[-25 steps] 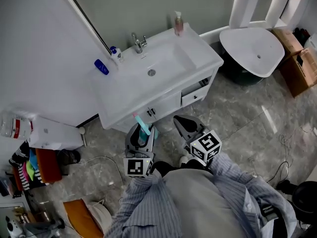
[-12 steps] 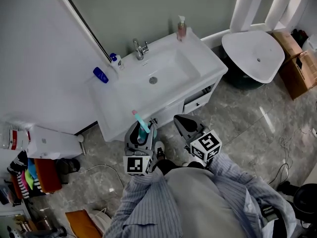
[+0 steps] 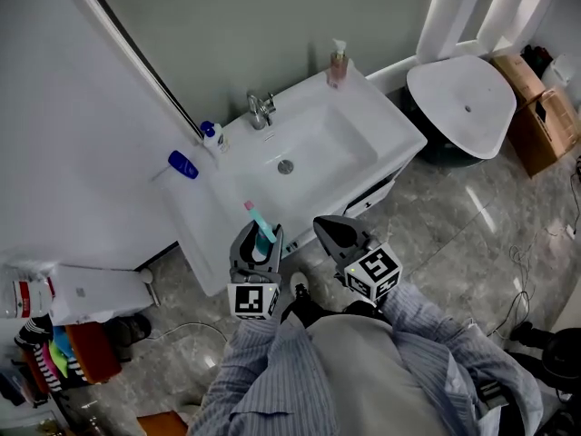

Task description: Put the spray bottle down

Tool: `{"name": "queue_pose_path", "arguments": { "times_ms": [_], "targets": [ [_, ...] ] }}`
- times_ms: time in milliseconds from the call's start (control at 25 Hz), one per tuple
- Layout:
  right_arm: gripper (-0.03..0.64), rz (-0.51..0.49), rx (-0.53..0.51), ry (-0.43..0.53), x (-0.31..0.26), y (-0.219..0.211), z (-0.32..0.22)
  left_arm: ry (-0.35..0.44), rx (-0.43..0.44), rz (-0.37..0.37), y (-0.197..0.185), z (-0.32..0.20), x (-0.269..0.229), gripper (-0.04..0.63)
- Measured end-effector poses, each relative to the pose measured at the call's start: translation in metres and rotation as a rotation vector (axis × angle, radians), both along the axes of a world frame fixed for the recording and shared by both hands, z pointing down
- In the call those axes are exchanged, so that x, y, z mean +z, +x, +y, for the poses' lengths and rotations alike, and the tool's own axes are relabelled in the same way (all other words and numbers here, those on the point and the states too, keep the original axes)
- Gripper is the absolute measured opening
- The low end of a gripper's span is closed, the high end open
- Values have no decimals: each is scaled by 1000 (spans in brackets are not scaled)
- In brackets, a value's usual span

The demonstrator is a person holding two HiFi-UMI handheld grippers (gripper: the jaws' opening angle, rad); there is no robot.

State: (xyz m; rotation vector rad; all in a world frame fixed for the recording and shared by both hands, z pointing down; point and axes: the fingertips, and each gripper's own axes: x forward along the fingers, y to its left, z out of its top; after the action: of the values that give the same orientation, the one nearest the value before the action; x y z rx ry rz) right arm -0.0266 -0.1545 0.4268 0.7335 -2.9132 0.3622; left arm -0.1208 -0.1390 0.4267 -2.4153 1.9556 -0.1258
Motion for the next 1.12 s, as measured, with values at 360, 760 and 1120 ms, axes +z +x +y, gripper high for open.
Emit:
{"name": "queue_pose_path", "arguments": {
  "times_ms": [360,760,1120],
  "targets": [
    [15,30,25,-21,20,-60,-59,-26,8,15,-62,-59,29,172],
    [15,72,42,-7,71,-119,-132,-1,29,38,-126,-152,80,169],
    [15,102,92,-48,122,-150,-179,12,26,52,-166,-229,124,169]
  ]
}}
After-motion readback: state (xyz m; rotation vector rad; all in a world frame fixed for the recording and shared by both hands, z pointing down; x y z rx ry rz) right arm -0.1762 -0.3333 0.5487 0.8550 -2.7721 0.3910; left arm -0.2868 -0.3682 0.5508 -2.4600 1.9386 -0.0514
